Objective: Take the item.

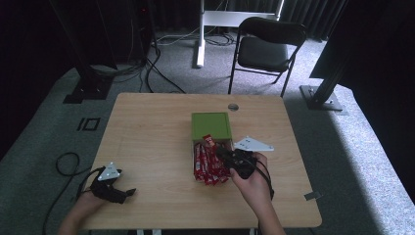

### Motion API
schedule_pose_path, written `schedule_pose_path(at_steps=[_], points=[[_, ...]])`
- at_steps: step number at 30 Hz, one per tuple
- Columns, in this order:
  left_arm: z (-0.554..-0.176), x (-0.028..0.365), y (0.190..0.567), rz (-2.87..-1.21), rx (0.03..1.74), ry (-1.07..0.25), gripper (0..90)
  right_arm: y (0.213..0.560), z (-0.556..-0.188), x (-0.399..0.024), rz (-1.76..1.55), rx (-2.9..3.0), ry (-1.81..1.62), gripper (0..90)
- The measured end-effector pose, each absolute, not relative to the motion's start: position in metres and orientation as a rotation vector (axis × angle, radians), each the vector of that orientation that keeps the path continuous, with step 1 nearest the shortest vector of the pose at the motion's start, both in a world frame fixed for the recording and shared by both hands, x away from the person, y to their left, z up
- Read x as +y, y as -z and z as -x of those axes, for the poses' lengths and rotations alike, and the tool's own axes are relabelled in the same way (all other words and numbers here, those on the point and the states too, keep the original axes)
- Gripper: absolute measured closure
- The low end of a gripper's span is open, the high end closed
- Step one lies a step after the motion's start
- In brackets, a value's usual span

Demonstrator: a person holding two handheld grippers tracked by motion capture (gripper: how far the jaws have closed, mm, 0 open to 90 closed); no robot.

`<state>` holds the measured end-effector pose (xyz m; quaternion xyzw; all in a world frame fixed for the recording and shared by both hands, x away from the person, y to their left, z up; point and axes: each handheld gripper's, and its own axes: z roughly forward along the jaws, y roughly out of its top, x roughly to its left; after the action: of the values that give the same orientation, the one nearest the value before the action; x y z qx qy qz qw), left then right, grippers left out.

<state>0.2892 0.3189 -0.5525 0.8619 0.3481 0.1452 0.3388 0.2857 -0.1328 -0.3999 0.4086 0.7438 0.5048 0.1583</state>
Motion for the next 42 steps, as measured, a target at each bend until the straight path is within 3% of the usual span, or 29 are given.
schedule_pose_path(at_steps=[24, 42], points=[[-0.289, 0.319, 0.553, -2.245, 0.907, -0.377, 1.6, 0.409, -0.321, -0.171, -1.311, 1.885, -1.354, 83.8], [-0.289, 0.319, 0.553, -2.245, 0.907, -0.378, 1.6, 0.464, -0.360, -0.193, -1.507, 1.783, -1.265, 83.7]])
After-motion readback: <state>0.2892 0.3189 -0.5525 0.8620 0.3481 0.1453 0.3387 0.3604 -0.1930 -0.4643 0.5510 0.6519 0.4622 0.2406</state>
